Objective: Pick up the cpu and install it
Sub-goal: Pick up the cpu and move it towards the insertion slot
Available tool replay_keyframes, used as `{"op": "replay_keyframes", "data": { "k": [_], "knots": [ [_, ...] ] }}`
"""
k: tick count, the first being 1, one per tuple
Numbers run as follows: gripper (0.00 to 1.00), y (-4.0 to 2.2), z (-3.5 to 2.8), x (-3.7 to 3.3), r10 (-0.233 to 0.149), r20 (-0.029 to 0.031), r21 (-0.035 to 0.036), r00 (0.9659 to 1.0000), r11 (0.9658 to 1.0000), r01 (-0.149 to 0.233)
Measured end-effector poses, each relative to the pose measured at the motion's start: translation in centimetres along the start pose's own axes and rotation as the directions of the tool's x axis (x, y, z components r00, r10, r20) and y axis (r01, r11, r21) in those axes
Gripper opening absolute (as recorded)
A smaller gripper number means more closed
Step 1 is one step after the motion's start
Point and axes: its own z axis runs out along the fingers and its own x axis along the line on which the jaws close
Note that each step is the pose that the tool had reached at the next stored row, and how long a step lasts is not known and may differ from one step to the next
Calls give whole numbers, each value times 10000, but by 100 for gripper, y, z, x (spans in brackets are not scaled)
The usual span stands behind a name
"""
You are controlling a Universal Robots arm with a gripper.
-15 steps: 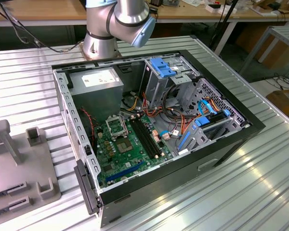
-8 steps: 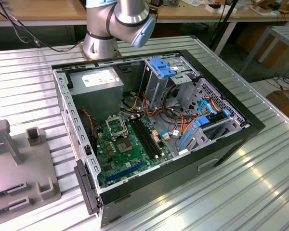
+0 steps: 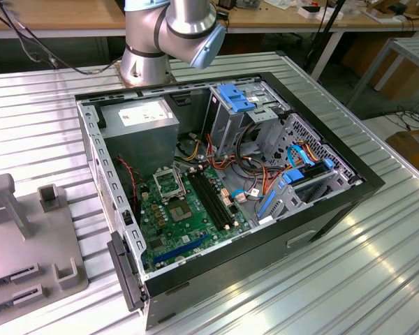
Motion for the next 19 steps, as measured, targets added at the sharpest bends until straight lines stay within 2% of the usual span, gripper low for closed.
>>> {"op": "replay_keyframes", "data": {
  "k": [19],
  "knots": [
    [47, 2, -84, 4, 0, -1, 1, 10000, 10000, 0]
  ]
}}
